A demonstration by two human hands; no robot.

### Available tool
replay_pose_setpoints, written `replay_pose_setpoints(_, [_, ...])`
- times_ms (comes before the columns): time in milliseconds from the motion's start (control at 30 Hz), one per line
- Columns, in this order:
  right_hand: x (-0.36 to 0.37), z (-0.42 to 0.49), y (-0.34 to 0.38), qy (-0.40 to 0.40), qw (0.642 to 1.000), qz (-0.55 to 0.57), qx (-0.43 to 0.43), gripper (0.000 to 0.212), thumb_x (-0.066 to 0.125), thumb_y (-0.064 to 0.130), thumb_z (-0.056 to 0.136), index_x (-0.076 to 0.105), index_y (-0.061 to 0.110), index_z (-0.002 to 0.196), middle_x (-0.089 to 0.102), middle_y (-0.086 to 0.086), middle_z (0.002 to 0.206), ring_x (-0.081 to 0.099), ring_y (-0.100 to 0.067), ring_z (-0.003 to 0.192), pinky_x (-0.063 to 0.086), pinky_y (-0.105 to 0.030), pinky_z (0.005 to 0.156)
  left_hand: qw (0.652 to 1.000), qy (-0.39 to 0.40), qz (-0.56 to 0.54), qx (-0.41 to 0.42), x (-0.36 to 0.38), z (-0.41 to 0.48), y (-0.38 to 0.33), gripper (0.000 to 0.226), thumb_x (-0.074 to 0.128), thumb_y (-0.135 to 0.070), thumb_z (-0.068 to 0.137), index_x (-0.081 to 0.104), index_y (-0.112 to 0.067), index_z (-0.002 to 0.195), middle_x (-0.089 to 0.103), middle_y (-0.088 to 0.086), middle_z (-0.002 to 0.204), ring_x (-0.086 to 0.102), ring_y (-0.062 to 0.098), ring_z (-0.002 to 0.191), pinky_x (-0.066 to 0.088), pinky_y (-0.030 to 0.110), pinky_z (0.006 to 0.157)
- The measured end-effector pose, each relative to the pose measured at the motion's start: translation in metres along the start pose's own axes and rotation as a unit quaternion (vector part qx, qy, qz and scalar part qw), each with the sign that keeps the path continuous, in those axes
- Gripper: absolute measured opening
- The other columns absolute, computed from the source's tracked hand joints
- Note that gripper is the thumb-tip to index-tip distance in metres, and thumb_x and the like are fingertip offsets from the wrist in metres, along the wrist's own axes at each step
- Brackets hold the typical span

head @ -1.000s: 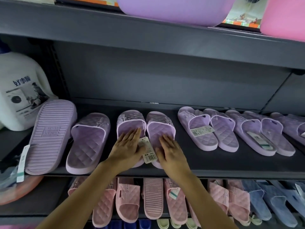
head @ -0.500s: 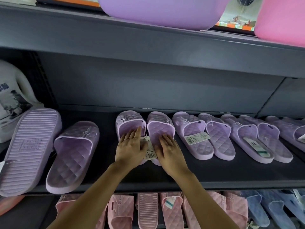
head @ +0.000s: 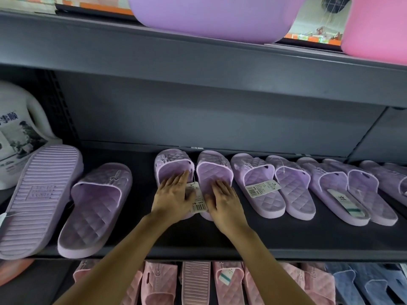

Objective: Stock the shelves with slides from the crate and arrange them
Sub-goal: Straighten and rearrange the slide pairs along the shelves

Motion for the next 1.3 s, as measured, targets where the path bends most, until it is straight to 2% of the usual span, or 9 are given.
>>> replay_pose_setpoints(133, [0.001, -0.002, 0.004, 0.032, 0.999, 0.024, 0.004, 0.073, 0.02, 0.043, 0.083, 0.054, -0.007, 0.124, 0.051, -0.024, 0.132, 0.044, -0.037, 0.127, 0.03, -0.045, 0.108, 0.999, 0.032, 0.009, 0.022, 0.005, 0.0, 0.001, 0.1, -0.003, -0.06, 0.062, 0.018, -0.014, 0.148, 0.031, 0.002, 0.151, 0.025, 0.014, 0.14, 0.013, 0.028, 0.114])
replay_pose_setpoints(233, [0.001, -0.005, 0.005, 0.024, 0.999, 0.024, 0.01, 0.07, 0.022, 0.041, 0.084, 0.057, -0.009, 0.119, 0.054, -0.025, 0.128, 0.048, -0.039, 0.123, 0.032, -0.046, 0.106, 0.998, 0.054, -0.007, 0.034, 0.003, -0.004, -0.004, 0.096, 0.001, -0.062, 0.065, 0.018, -0.015, 0.148, 0.03, 0.001, 0.151, 0.024, 0.014, 0.14, 0.012, 0.027, 0.113])
replay_pose_setpoints(367, [0.001, -0.005, 0.008, 0.029, 0.999, 0.03, 0.015, 0.083, 0.009, 0.046, 0.078, 0.052, -0.007, 0.126, 0.047, -0.023, 0.136, 0.039, -0.034, 0.132, 0.024, -0.041, 0.112, 0.996, 0.076, -0.031, 0.035, -0.003, -0.008, -0.008, 0.062, 0.035, -0.042, 0.097, 0.012, -0.017, 0.149, 0.023, 0.001, 0.154, 0.017, 0.014, 0.142, 0.011, 0.027, 0.113])
replay_pose_setpoints(533, [-0.002, -0.005, 0.009, 0.044, 0.998, 0.036, 0.013, 0.089, 0.003, 0.05, 0.074, 0.044, -0.002, 0.134, 0.038, -0.017, 0.145, 0.028, -0.026, 0.139, 0.017, -0.035, 0.115, 0.992, 0.091, -0.082, 0.031, -0.003, -0.01, -0.007, 0.102, 0.034, -0.073, 0.067, 0.005, -0.021, 0.149, 0.028, 0.005, 0.151, 0.023, 0.02, 0.14, 0.02, 0.032, 0.112])
replay_pose_setpoints(633, [0.003, -0.006, 0.006, 0.085, 0.996, 0.023, 0.015, 0.058, 0.025, 0.037, 0.094, 0.034, 0.003, 0.141, 0.028, -0.013, 0.151, 0.019, -0.022, 0.142, 0.011, -0.032, 0.116, 0.989, 0.046, -0.118, 0.07, -0.007, -0.017, -0.01, 0.12, 0.029, -0.093, 0.052, 0.017, -0.023, 0.148, 0.023, 0.003, 0.153, 0.02, 0.02, 0.141, 0.021, 0.04, 0.114])
replay_pose_setpoints(833, [0.003, -0.005, 0.001, 0.065, 0.995, 0.066, 0.021, 0.086, 0.01, 0.052, 0.076, 0.044, -0.002, 0.134, 0.04, -0.016, 0.144, 0.03, -0.026, 0.138, 0.021, -0.037, 0.114, 0.985, 0.054, -0.044, 0.156, 0.004, -0.028, -0.018, 0.107, 0.01, -0.093, 0.061, 0.037, -0.028, 0.141, 0.029, -0.007, 0.15, 0.015, 0.013, 0.142, 0.014, 0.039, 0.117])
replay_pose_setpoints(1000, [-0.001, -0.006, 0.005, 0.076, 0.995, 0.069, 0.016, 0.054, 0.031, 0.03, 0.095, 0.039, -0.001, 0.138, 0.034, -0.015, 0.148, 0.024, -0.025, 0.14, 0.017, -0.032, 0.115, 0.979, 0.055, -0.106, 0.164, -0.003, -0.032, -0.009, 0.092, 0.006, -0.084, 0.073, 0.035, -0.03, 0.141, 0.029, -0.02, 0.146, 0.017, -0.003, 0.138, 0.017, 0.03, 0.116])
replay_pose_setpoints(1133, [0.0, -0.004, 0.004, 0.058, 0.994, 0.073, 0.051, 0.081, 0.01, 0.045, 0.081, 0.049, -0.008, 0.128, 0.044, -0.024, 0.139, 0.035, -0.033, 0.135, 0.025, -0.039, 0.114, 0.978, 0.052, -0.062, 0.191, 0.002, -0.035, -0.003, 0.077, 0.008, -0.073, 0.085, 0.028, -0.029, 0.144, 0.028, -0.013, 0.151, 0.018, 0.001, 0.14, 0.019, 0.036, 0.116])
replay_pose_setpoints(1300, [0.016, -0.001, -0.001, 0.096, 0.992, 0.058, 0.055, 0.069, 0.021, 0.036, 0.083, 0.061, -0.014, 0.107, 0.06, -0.03, 0.116, 0.054, -0.043, 0.115, 0.042, -0.051, 0.099, 0.976, 0.042, -0.088, 0.194, 0.0, -0.033, -0.004, 0.081, 0.011, -0.077, 0.081, 0.033, -0.028, 0.142, 0.033, -0.011, 0.148, 0.023, 0.004, 0.139, 0.019, 0.034, 0.116])
Point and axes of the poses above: each hand's wrist, its own z-axis towards the middle knuckle, its own x-axis out of the palm, y = z × x, the point moved 10 cm from there along z, towards the middle knuckle
